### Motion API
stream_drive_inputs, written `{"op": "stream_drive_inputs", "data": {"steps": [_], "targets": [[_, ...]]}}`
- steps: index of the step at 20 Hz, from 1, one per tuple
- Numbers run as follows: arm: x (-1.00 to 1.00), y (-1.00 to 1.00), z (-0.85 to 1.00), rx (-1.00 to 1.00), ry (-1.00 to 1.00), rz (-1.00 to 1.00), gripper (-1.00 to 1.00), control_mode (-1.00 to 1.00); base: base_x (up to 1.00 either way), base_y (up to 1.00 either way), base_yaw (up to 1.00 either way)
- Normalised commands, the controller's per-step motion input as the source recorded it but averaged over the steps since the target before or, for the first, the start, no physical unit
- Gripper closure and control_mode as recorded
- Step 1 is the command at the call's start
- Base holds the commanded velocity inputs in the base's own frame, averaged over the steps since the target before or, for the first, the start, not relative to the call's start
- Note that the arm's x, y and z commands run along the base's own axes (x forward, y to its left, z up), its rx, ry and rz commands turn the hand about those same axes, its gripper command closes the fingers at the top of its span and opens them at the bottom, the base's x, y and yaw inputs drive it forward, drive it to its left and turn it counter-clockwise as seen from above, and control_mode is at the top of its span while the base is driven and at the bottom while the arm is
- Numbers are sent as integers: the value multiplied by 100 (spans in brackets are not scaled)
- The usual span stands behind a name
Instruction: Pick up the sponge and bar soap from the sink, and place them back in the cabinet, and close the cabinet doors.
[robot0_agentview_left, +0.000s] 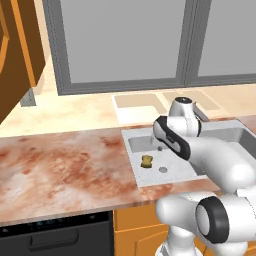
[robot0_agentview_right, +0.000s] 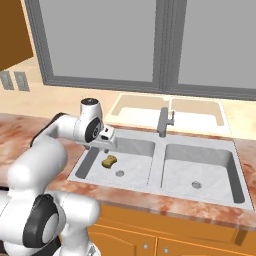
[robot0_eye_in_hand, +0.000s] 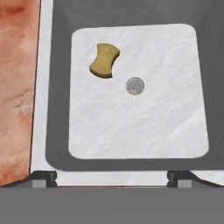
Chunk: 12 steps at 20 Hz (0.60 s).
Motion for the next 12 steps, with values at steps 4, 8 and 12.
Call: {"op": "stream_drive_inputs", "data": {"steps": [4,8,12], "targets": [[26,1,-21,0,0,0,-100,-100,0,0,0],[20,0,-14,0,1,0,-100,-100,0,0,0],[16,0,-14,0,3,0,-100,-100,0,0,0]]}}
